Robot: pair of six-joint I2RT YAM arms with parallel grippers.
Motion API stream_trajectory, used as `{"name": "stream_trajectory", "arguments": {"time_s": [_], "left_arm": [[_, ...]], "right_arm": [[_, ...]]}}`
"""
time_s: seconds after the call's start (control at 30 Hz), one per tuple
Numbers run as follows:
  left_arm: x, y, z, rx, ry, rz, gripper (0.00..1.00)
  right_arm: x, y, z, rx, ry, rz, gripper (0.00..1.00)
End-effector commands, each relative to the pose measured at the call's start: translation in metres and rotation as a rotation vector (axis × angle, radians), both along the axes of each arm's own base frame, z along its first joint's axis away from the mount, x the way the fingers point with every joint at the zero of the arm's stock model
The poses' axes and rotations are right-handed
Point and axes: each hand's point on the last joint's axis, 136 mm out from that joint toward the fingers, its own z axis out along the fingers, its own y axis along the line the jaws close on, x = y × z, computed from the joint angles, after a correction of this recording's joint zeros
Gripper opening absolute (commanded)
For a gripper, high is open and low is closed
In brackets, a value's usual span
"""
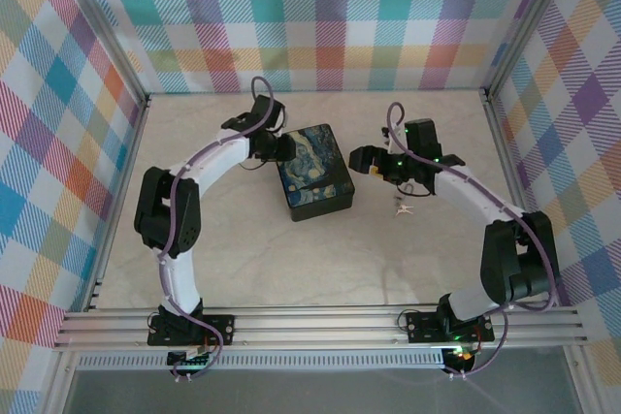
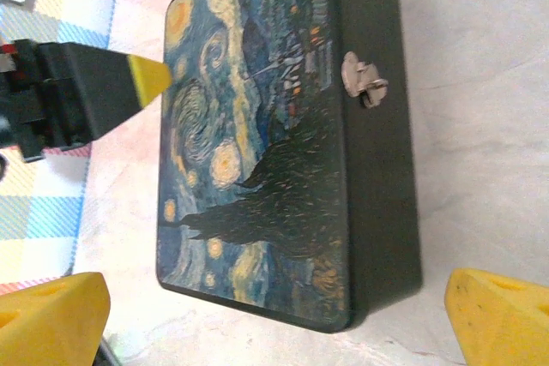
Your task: Unlock a padlock with a key
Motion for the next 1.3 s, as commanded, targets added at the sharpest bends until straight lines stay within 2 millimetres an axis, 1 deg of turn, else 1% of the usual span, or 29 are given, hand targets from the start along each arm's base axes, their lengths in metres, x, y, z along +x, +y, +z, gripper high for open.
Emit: {"name": "stream_trajectory", "arguments": {"time_s": [0.0, 0.07, 0.13, 0.17, 0.2, 0.23, 0.27, 0.33, 0.4, 0.43, 0.47, 0.5, 0.53, 0.6, 0.67, 0.73, 0.8, 0.9, 0.93, 0.97, 1.0, 1.03, 1.07, 1.1, 1.13, 1.17, 1.27], "left_arm": [[0.002, 0.023, 0.055, -0.039, -0.106, 0.034, 0.35], [0.002, 0.043, 0.065, -0.027, -0.146, 0.072, 0.39], [0.000, 0.072, 0.070, 0.013, -0.194, 0.140, 0.50], [-0.001, 0.086, 0.070, 0.032, -0.217, 0.177, 0.70], [-0.003, 0.104, 0.068, 0.062, -0.244, 0.223, 0.97], [-0.006, 0.121, 0.065, 0.083, -0.264, 0.270, 1.00], [-0.009, 0.133, 0.063, 0.094, -0.279, 0.305, 1.00], [-0.021, 0.159, 0.049, 0.128, -0.290, 0.373, 1.00], [-0.027, 0.175, 0.043, 0.178, -0.364, 0.418, 1.00], [-0.032, 0.182, 0.038, 0.202, -0.410, 0.440, 1.00], [-0.035, 0.188, 0.038, 0.210, -0.460, 0.458, 1.00], [-0.045, 0.192, 0.025, 0.226, -0.490, 0.453, 1.00], [-0.051, 0.197, 0.019, 0.251, -0.508, 0.461, 1.00], [-0.060, 0.206, 0.006, 0.296, -0.506, 0.476, 1.00], [-0.067, 0.210, -0.007, 0.321, -0.514, 0.475, 1.00], [-0.072, 0.215, -0.017, 0.335, -0.550, 0.488, 1.00], [-0.074, 0.217, -0.023, 0.334, -0.576, 0.483, 1.00], [-0.069, 0.217, -0.019, 0.315, -0.619, 0.459, 1.00], [-0.065, 0.216, -0.019, 0.303, -0.624, 0.457, 1.00], [-0.061, 0.215, -0.021, 0.300, -0.622, 0.445, 1.00], [-0.060, 0.212, -0.022, 0.301, -0.629, 0.423, 1.00], [-0.058, 0.212, -0.028, 0.297, -0.630, 0.417, 1.00], [-0.056, 0.214, -0.033, 0.275, -0.633, 0.423, 1.00], [-0.054, 0.214, -0.039, 0.262, -0.630, 0.419, 1.00], [-0.052, 0.208, -0.045, 0.250, -0.632, 0.381, 1.00], [-0.052, 0.201, -0.047, 0.241, -0.641, 0.339, 1.00], [-0.051, 0.199, -0.048, 0.236, -0.629, 0.330, 1.00]], "right_arm": [[0.009, -0.032, 0.012, -0.092, -0.067, -0.071, 1.00], [0.013, -0.059, 0.011, -0.153, -0.094, -0.148, 1.00], [0.017, -0.092, 0.011, -0.254, -0.151, -0.246, 1.00], [0.019, -0.106, 0.010, -0.296, -0.182, -0.292, 1.00], [0.021, -0.123, 0.010, -0.336, -0.224, -0.346, 1.00], [0.022, -0.138, 0.012, -0.368, -0.276, -0.396, 1.00], [0.023, -0.148, 0.013, -0.393, -0.330, -0.429, 1.00], [0.020, -0.172, 0.006, -0.461, -0.412, -0.502, 1.00], [0.017, -0.191, -0.006, -0.491, -0.402, -0.560, 1.00], [0.016, -0.199, -0.014, -0.494, -0.392, -0.581, 1.00], [0.016, -0.204, -0.020, -0.494, -0.395, -0.598, 0.99], [0.017, -0.209, -0.028, -0.508, -0.403, -0.612, 1.00], [0.018, -0.214, -0.035, -0.529, -0.415, -0.626, 0.99], [0.023, -0.218, -0.045, -0.559, -0.452, -0.624, 1.00], [0.027, -0.218, -0.052, -0.562, -0.493, -0.619, 0.99], [0.032, -0.211, -0.054, -0.513, -0.551, -0.601, 1.00], [0.033, -0.203, -0.059, -0.499, -0.568, -0.558, 1.00], [0.033, -0.194, -0.058, -0.481, -0.592, -0.506, 1.00], [0.031, -0.187, -0.062, -0.469, -0.605, -0.465, 1.00], [0.031, -0.184, -0.072, -0.463, -0.609, -0.449, 1.00], [0.035, -0.183, -0.070, -0.453, -0.660, -0.459, 1.00], [0.034, -0.182, -0.068, -0.457, -0.642, -0.443, 1.00], [0.033, -0.182, -0.074, -0.463, -0.616, -0.441, 1.00], [0.035, -0.180, -0.070, -0.452, -0.649, -0.437, 1.00], [0.034, -0.180, -0.070, -0.456, -0.633, -0.430, 1.00], [0.034, -0.179, -0.072, -0.457, -0.628, -0.429, 1.00], [0.035, -0.180, -0.072, -0.462, -0.625, -0.432, 1.00]]}}
